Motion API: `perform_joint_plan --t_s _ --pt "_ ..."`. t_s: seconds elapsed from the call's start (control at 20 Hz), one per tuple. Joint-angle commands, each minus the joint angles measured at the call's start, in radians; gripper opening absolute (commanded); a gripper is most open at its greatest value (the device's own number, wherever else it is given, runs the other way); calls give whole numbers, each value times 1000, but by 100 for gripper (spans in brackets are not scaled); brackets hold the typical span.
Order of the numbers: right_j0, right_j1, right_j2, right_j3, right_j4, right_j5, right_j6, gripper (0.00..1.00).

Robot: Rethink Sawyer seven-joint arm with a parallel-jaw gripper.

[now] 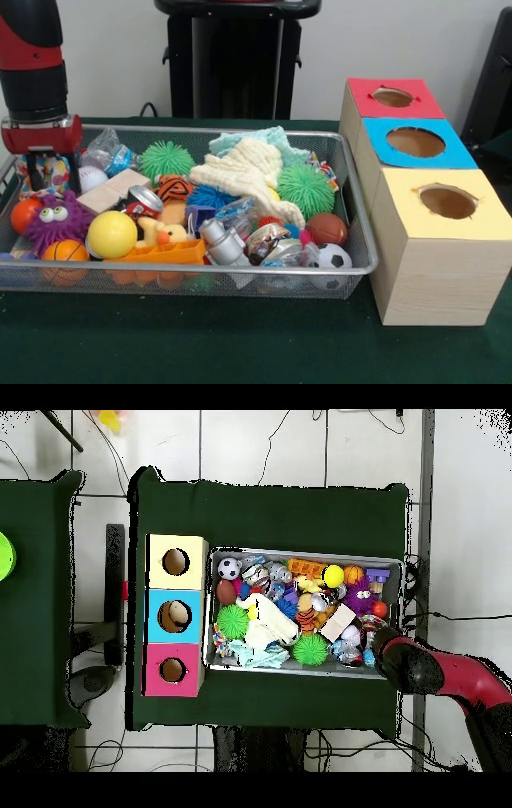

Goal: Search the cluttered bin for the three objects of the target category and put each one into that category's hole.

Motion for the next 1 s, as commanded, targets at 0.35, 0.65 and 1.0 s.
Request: perform_joint_plan --t_s 0.35,0.65,1.0 --pt "19 156 -40 -100 -116 -49 -115 100" --pt "9 164 -28 -97 -113 -56 -127 100" --pt "24 158 -42 -89 -114 -65 -106 0"
